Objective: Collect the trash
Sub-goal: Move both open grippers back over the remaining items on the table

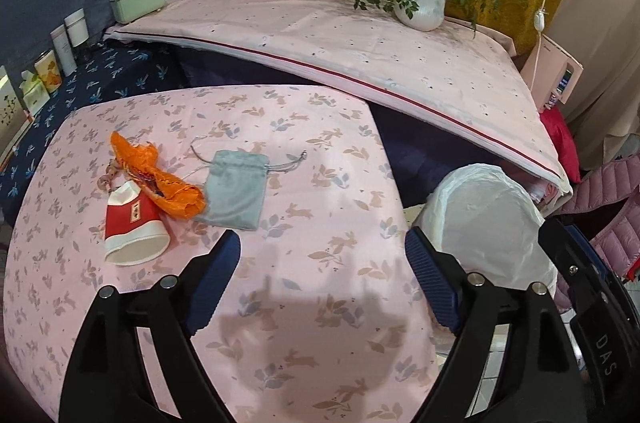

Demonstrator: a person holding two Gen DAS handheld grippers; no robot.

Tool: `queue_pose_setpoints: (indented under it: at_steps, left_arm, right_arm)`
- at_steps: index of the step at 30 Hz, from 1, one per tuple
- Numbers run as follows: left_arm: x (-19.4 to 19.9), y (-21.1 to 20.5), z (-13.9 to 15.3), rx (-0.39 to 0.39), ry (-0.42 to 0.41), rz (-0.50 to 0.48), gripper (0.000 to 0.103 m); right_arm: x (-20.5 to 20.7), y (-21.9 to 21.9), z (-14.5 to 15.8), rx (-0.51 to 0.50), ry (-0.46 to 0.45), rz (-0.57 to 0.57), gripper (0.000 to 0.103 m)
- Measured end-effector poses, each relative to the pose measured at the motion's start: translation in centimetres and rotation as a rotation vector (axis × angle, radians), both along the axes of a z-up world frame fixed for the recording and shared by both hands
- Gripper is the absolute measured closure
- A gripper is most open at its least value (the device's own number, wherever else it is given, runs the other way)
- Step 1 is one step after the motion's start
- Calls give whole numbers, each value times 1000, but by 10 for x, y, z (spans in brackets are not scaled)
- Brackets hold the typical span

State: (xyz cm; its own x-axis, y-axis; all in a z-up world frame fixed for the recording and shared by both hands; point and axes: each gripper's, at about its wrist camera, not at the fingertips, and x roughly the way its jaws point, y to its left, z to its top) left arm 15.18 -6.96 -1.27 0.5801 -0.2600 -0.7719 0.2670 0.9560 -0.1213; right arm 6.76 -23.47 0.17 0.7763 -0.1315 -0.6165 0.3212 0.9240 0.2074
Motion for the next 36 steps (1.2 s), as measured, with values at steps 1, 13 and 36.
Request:
queue_pose_setpoints:
  at_steps: [1, 13, 36]
  left_arm:
    - [2, 6, -1, 6, -3, 20, 17]
    - [11, 66, -12, 64, -21, 156, 12]
    - [34, 187, -53, 76, 70, 355, 12]
  right_arm:
    - [1, 4, 0, -1, 2, 8, 66]
    - [23, 58, -8, -25, 27, 109, 66]
    - [81, 170, -38, -32, 85, 376, 66]
